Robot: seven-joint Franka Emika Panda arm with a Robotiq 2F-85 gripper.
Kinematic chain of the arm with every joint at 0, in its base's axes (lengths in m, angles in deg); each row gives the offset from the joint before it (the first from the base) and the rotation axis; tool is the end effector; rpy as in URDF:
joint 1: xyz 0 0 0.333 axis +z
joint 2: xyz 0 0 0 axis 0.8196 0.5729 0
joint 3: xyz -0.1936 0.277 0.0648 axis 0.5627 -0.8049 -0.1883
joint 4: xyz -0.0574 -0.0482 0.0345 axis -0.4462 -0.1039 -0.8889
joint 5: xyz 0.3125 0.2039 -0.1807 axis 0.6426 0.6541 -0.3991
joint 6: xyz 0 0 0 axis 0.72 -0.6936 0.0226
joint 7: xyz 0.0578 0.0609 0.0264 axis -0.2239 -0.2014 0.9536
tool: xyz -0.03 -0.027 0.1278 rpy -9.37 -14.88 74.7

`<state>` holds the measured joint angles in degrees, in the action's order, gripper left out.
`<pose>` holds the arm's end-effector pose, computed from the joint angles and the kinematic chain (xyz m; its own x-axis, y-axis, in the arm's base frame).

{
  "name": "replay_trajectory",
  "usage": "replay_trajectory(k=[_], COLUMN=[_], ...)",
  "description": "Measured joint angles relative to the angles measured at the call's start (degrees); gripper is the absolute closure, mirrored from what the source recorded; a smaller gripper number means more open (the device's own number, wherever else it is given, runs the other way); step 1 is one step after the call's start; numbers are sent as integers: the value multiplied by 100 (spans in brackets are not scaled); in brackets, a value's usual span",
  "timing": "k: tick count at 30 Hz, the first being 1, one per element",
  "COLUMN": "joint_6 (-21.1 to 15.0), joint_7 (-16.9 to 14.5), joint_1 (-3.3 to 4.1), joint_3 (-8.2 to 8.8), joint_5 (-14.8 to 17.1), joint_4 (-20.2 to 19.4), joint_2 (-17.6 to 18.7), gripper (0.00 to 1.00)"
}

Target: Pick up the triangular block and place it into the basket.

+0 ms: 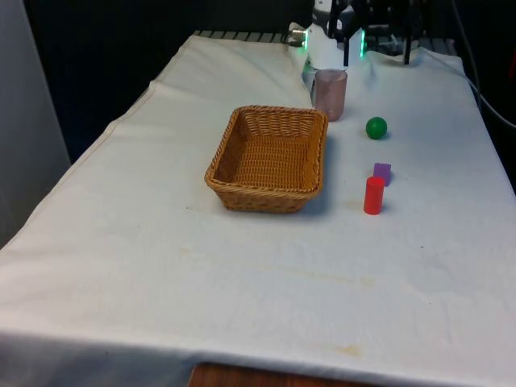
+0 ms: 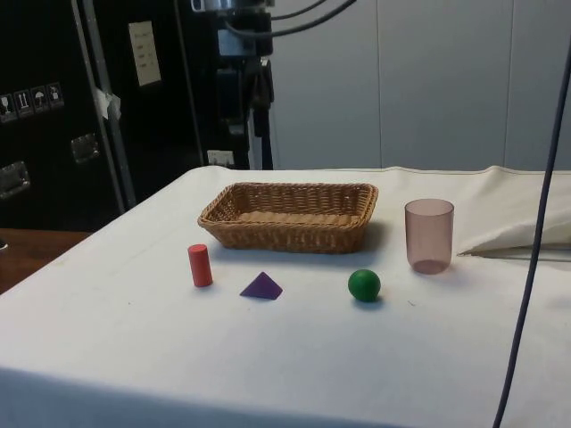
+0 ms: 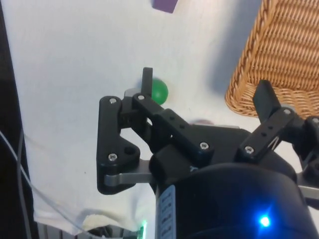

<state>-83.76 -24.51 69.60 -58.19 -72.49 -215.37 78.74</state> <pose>0.5328 0.0753 0.3492 0.9967 0.0684 0.0444 0.0697 -0.9972 -0.0281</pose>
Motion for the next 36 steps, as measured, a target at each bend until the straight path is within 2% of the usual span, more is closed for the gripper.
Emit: replay_trajectory(k=[8,11,23,36], joint_6=[-539,-602,-1249,-1604], joint_7=[69,74,143,298], joint_1=[0,0,0,0], joint_3=[-132,-149,-269,-292], joint_5=[0,0,0,23], joint_4=[-223,-246,-367,-384], joint_2=[189,223,670,1083], gripper=[0,0,0,0])
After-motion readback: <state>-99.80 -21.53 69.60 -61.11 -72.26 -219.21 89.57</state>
